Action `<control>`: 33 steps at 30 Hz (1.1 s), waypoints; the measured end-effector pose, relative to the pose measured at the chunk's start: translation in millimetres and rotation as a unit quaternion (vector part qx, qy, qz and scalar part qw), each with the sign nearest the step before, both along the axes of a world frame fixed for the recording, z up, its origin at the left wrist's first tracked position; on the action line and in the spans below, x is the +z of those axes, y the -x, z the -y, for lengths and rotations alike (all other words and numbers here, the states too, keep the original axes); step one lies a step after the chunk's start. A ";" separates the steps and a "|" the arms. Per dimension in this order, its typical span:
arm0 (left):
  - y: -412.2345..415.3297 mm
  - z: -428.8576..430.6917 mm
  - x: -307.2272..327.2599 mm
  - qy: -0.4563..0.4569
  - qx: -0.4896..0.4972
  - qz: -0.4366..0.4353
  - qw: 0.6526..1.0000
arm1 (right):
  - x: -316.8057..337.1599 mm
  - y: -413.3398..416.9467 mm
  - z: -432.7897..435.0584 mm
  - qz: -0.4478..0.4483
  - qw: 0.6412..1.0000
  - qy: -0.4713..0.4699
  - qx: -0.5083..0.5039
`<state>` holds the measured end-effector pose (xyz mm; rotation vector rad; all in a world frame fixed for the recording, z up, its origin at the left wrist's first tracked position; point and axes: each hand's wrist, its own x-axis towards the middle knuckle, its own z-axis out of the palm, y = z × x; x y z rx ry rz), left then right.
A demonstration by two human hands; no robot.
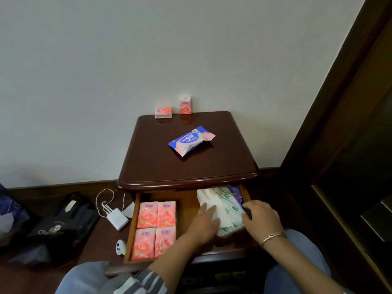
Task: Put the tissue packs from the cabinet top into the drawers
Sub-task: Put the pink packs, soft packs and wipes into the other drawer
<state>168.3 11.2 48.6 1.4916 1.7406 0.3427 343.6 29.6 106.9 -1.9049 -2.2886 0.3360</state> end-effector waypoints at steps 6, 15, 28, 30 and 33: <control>7.9 -3.6 11.8 -0.021 -0.058 -0.074 0.995 | 31.7 -22.4 -22.6 -0.162 0.984 -0.072 0.000; 103.7 -41.2 124.2 -0.189 -0.023 -0.016 0.981 | 76.0 43.9 -115.2 -0.187 0.972 -0.117 0.076; 225.9 -261.2 115.3 -0.235 0.146 -0.193 0.941 | 96.4 201.5 -341.7 -0.048 0.977 -0.123 0.170; 235.2 -289.6 108.3 -0.237 0.141 -0.221 0.935 | 88.7 220.0 -367.4 -0.019 0.972 -0.128 0.196; 245.3 -319.1 97.3 -0.230 0.123 -0.245 0.934 | 69.9 239.9 -389.1 0.020 0.967 -0.138 0.214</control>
